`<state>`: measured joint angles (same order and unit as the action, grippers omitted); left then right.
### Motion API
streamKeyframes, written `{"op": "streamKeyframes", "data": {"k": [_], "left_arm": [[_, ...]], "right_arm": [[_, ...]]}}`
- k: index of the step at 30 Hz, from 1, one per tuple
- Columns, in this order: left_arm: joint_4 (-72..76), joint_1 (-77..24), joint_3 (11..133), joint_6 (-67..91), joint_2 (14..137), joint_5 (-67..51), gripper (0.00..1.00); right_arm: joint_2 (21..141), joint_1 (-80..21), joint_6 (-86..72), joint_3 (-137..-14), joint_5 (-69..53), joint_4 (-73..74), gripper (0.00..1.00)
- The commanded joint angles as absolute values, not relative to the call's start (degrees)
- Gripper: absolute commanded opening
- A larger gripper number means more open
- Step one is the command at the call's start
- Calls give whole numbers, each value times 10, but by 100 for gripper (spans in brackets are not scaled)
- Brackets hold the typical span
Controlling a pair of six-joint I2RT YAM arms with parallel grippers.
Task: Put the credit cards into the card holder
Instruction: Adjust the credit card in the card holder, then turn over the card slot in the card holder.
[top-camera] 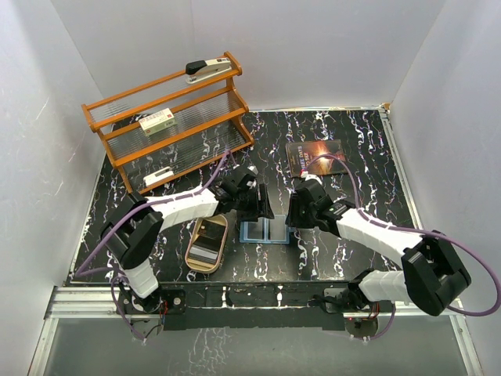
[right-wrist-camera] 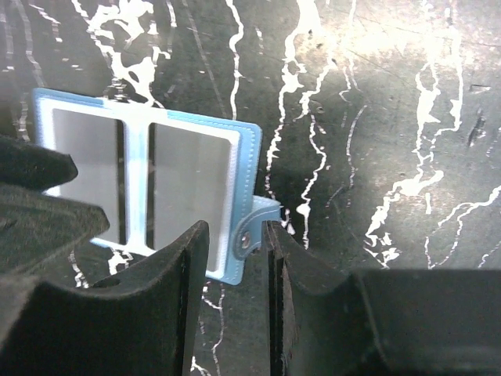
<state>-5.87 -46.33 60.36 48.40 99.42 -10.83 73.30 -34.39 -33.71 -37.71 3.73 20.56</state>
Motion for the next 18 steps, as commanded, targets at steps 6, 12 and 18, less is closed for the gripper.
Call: {"op": "streamKeyframes", "data": {"k": [6, 12, 18], "left_arm": [[-71, -411, 569, 479, 924, -116, 62], [-28, -383, 528, 501, 911, -162, 62], [0, -370, 509, 514, 911, -181, 62]], "right_arm": [[703, -349, -384, -386, -50, 132, 27], [732, -359, -409, -381, -89, 74, 22], [793, -376, -414, -407, -101, 49, 21]]}}
